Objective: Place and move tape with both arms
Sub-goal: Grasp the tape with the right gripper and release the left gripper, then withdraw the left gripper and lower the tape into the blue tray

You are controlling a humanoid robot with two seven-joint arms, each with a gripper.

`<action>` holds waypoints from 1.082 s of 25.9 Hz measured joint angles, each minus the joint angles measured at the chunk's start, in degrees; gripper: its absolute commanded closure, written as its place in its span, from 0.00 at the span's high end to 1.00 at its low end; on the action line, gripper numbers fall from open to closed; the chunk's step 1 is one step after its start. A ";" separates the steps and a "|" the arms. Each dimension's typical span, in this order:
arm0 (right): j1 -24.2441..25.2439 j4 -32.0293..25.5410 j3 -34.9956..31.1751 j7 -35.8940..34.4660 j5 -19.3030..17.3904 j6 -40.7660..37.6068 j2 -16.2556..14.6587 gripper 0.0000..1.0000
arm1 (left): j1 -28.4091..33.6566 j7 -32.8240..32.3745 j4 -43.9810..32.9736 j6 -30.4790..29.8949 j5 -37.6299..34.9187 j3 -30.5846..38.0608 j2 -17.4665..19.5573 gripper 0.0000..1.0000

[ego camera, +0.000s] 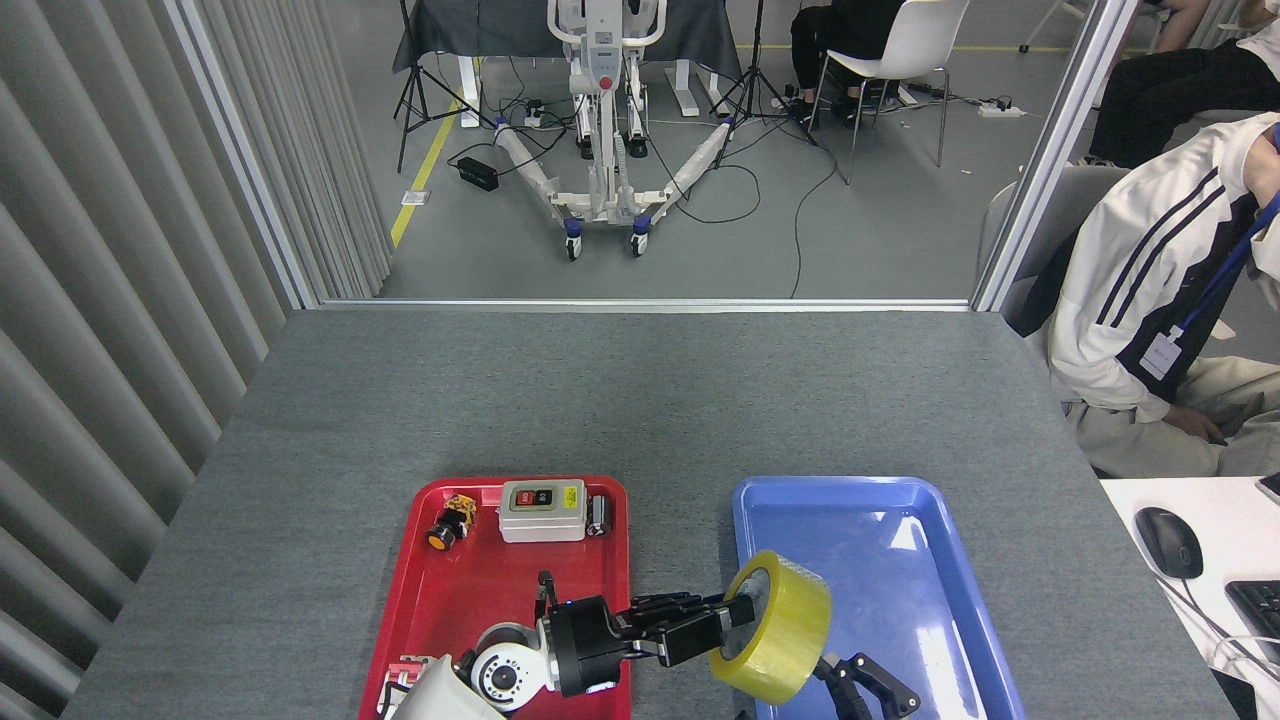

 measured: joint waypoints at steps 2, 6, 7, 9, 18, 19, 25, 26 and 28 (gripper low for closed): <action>0.16 0.00 -0.10 0.01 2.08 -2.02 -0.08 0.02 | 0.52 -0.08 -0.54 -0.03 -0.26 -0.18 -0.38 0.00; 0.61 -0.06 -0.44 0.18 3.64 -3.04 -0.10 0.00 | 1.13 -0.60 -0.84 -0.25 -0.56 -0.30 -0.70 0.20; 0.79 -0.07 -0.47 0.10 3.78 -3.04 -0.11 0.00 | 1.23 -0.75 -0.82 -0.35 -0.63 -0.30 -0.74 0.32; 1.05 -0.12 -0.55 0.06 3.92 -3.04 -0.14 0.00 | 1.40 -1.14 -0.74 -0.14 -0.80 -0.23 -0.81 0.53; 1.46 -0.36 -1.45 -0.69 3.94 -2.50 -0.24 0.00 | 1.93 1.12 -2.32 0.02 -0.12 6.32 -0.56 0.99; 1.45 -0.38 -1.59 -0.69 3.93 -0.86 -0.34 0.00 | 2.06 1.32 -3.12 -0.02 0.00 7.61 -0.35 0.99; 0.30 -1.73 -2.89 5.58 0.22 16.93 -1.57 0.00 | 6.78 10.08 -12.58 -0.09 -1.31 17.64 6.17 0.98; -0.24 -2.21 -3.39 9.75 -1.15 19.34 -1.82 0.00 | 8.11 14.23 -14.36 -0.09 -3.50 18.93 8.11 0.98; -2.20 -2.98 -4.28 20.21 -2.96 22.58 -2.44 0.00 | 11.26 24.76 -17.99 1.61 -11.03 20.77 12.04 0.98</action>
